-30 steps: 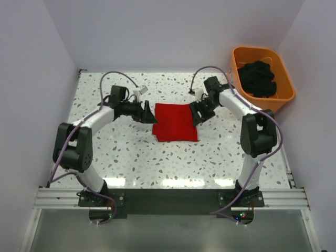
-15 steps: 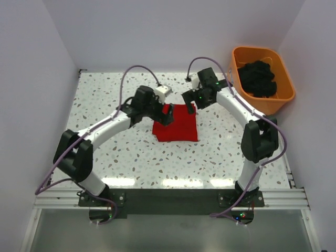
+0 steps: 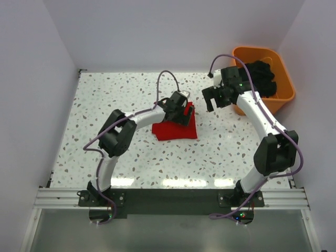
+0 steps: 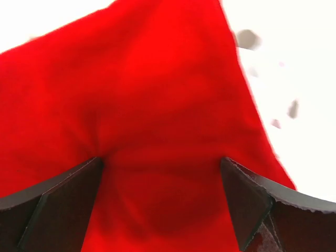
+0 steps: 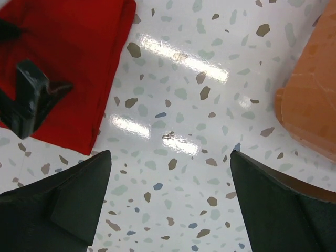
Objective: Fold and stack the t-shirts
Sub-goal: Neatly place the folded tshirt to the corner
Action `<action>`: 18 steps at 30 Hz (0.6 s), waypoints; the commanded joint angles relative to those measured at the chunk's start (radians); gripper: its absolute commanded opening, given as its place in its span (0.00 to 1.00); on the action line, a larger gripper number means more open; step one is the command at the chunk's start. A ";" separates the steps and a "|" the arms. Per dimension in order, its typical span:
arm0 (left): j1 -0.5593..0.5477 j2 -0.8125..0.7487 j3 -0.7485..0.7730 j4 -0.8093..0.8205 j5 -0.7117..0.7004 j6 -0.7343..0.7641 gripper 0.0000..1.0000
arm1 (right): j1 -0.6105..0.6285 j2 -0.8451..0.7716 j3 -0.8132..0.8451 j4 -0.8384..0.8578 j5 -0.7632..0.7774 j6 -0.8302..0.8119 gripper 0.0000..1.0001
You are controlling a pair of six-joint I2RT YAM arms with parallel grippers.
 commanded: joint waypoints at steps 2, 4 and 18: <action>0.167 0.042 0.003 -0.219 -0.017 -0.014 1.00 | -0.009 -0.008 0.002 -0.012 0.004 -0.049 0.99; 0.236 0.027 -0.024 -0.270 -0.013 0.061 1.00 | -0.016 0.015 0.023 -0.015 -0.007 -0.057 0.99; 0.847 0.244 0.290 -0.441 0.030 1.051 1.00 | -0.042 0.132 0.114 -0.032 -0.073 -0.080 0.99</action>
